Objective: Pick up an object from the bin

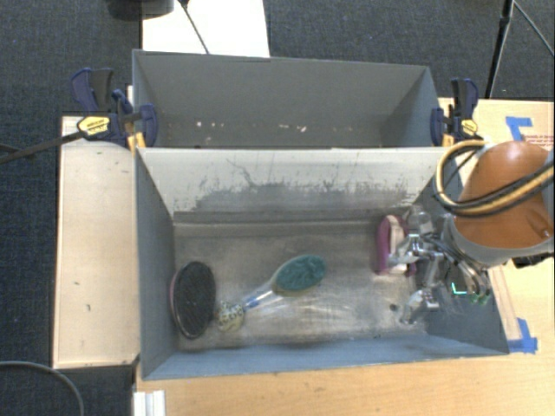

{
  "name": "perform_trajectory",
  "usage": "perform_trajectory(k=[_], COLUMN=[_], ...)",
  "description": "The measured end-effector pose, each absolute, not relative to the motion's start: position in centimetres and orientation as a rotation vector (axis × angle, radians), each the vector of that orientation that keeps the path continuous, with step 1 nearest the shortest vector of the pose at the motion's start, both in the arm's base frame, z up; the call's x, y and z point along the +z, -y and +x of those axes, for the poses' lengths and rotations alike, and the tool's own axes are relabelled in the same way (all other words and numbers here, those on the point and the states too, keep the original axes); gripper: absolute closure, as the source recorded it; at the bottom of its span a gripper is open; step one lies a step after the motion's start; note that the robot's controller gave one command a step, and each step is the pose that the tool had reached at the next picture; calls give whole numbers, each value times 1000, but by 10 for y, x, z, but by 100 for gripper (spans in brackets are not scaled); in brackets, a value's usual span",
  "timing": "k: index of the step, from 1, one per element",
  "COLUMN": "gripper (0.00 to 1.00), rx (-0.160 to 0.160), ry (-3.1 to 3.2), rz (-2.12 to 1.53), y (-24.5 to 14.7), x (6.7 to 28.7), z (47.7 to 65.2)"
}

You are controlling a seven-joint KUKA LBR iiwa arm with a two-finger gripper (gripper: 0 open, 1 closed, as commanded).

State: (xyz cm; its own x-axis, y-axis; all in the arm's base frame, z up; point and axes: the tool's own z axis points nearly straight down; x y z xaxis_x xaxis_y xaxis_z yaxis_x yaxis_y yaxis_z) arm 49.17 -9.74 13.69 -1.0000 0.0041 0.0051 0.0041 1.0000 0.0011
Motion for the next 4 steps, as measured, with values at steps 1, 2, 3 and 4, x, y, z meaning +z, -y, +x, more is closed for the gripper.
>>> perform_trajectory(k=[1,2,3,4], gripper=[0,0,100,100], rx=[-3,-31,-27,1], ry=[3139,3136,3143,3142], rz=[-217,-278,-273,-262], y=[79,113,113,118], x=[84,73,74,207], z=[592,587,588,569])
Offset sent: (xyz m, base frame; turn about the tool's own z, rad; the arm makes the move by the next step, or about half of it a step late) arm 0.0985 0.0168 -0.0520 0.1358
